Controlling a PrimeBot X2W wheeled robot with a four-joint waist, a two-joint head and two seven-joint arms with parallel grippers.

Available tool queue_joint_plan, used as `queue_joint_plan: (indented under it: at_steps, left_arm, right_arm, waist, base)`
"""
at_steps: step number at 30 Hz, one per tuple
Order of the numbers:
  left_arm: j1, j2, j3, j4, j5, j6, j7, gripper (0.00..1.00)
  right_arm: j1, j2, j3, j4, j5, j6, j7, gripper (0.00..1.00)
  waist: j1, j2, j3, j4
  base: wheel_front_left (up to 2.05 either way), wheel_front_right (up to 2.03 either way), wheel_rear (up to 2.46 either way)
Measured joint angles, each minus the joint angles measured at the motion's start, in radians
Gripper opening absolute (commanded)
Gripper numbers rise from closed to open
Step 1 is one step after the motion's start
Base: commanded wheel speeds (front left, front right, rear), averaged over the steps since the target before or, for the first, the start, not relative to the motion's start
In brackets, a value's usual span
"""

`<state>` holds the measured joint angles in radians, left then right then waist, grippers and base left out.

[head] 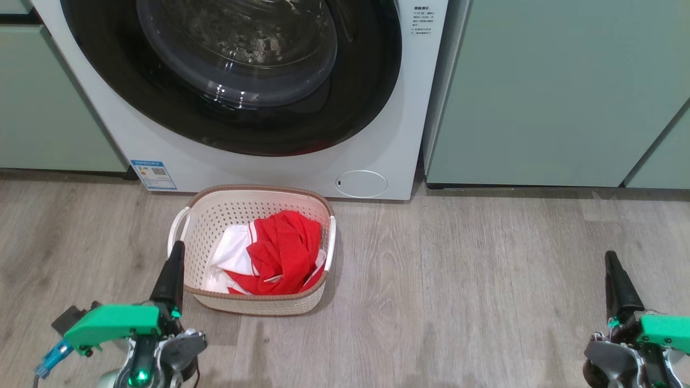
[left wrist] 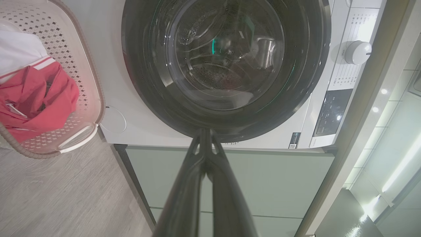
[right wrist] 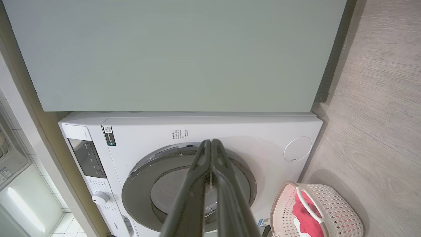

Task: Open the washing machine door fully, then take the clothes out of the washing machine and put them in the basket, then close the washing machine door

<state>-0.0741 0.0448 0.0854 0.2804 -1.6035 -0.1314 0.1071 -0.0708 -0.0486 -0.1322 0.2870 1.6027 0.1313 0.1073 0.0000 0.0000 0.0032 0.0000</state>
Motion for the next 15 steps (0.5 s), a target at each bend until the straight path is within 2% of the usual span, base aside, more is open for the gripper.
queue_joint_plan:
  at_steps: [15]
  left_arm:
    - [0.0,0.0,0.0,0.0,0.0,0.0,0.0,0.0]
  right_arm:
    - [0.0,0.0,0.0,0.0,0.0,0.0,0.0,0.0]
  waist:
    - [0.0,0.0,0.0,0.0]
  base:
    - [0.0,0.0,0.0]
